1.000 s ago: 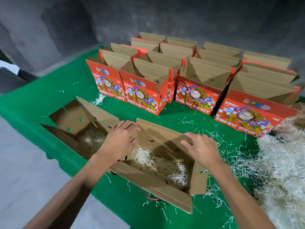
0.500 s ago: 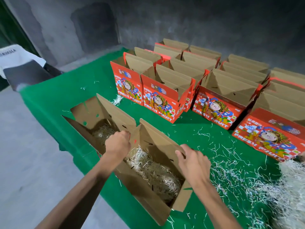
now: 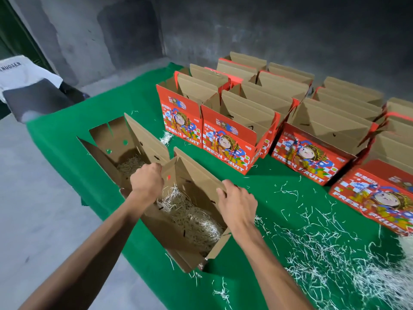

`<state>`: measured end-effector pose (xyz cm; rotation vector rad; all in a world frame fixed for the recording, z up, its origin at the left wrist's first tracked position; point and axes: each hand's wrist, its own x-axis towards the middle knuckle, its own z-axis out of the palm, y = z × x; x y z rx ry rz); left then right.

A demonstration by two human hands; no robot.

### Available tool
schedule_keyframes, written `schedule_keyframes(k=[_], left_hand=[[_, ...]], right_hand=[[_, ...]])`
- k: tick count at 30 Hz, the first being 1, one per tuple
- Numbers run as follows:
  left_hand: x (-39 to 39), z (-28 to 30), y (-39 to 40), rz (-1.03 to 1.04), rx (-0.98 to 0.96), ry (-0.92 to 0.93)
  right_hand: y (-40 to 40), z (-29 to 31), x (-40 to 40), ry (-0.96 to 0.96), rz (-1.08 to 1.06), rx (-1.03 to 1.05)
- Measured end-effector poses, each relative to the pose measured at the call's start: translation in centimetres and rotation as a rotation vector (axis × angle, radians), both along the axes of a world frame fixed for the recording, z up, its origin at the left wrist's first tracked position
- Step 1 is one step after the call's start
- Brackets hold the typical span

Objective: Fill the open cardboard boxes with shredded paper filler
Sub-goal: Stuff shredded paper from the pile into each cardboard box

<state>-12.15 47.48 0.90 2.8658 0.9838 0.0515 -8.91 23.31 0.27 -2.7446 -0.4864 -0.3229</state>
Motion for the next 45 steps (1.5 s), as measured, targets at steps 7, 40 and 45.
schedule_keyframes(k=[7, 40, 45], left_hand=[[2.2, -0.3, 5.8, 0.045, -0.015, -0.065], [9.8, 3.9, -10.5, -0.591, 0.062, -0.596], [11.7, 2.0, -25.2, -0.854, -0.073, -0.521]], right_hand=[[6.6, -0.1, 3.5, -0.016, 0.01, 0.004], [-2.4, 2.4, 7.3, 0.096, -0.107, 0.372], [-16.6, 2.4, 5.8, 0.084, -0.322, 0.381]])
